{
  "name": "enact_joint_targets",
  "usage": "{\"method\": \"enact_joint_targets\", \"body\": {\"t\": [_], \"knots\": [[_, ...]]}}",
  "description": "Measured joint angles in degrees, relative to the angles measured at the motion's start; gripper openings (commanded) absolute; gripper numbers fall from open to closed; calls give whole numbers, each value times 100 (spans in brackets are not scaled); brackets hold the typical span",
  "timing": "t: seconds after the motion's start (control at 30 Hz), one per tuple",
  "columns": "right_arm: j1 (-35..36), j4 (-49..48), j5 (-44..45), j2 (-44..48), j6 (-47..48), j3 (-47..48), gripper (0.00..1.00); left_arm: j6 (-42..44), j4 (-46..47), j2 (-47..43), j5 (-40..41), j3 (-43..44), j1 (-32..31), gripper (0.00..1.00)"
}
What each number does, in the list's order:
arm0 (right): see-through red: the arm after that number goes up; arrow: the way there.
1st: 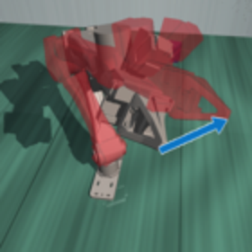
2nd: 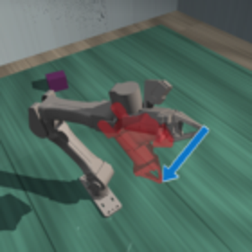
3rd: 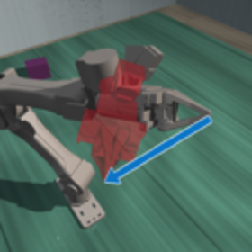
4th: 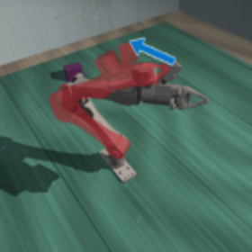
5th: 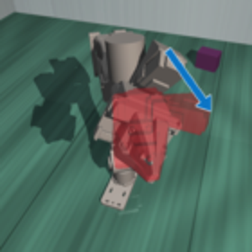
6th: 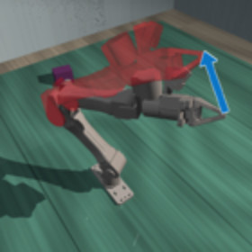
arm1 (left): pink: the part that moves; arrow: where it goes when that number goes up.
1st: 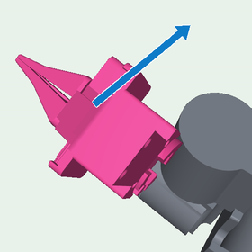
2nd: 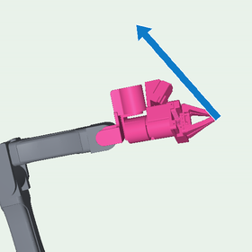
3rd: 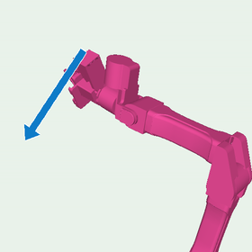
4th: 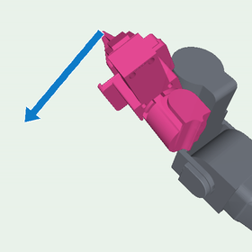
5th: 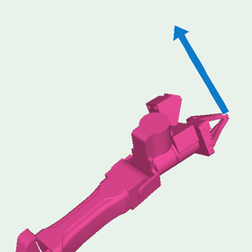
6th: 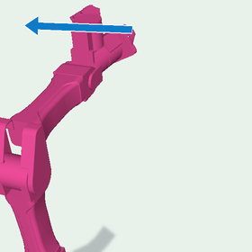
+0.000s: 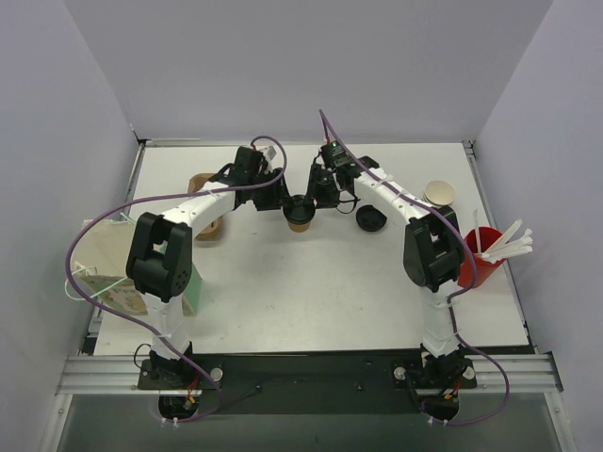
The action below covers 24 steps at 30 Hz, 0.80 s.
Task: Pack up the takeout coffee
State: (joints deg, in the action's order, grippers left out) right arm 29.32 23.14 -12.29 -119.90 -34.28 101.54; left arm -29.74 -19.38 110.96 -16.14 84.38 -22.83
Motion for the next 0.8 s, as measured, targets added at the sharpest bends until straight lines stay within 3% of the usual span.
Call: {"method": "enact_joint_targets", "body": {"t": [0.53,0.8], "knots": [[328,-603,-24,669,-387,-1220,34,42,-107,249,46,339,-11,58],[455,-461,-127,815,-533,-1513,39,109,-221,448,59,632,-20,58]]}}
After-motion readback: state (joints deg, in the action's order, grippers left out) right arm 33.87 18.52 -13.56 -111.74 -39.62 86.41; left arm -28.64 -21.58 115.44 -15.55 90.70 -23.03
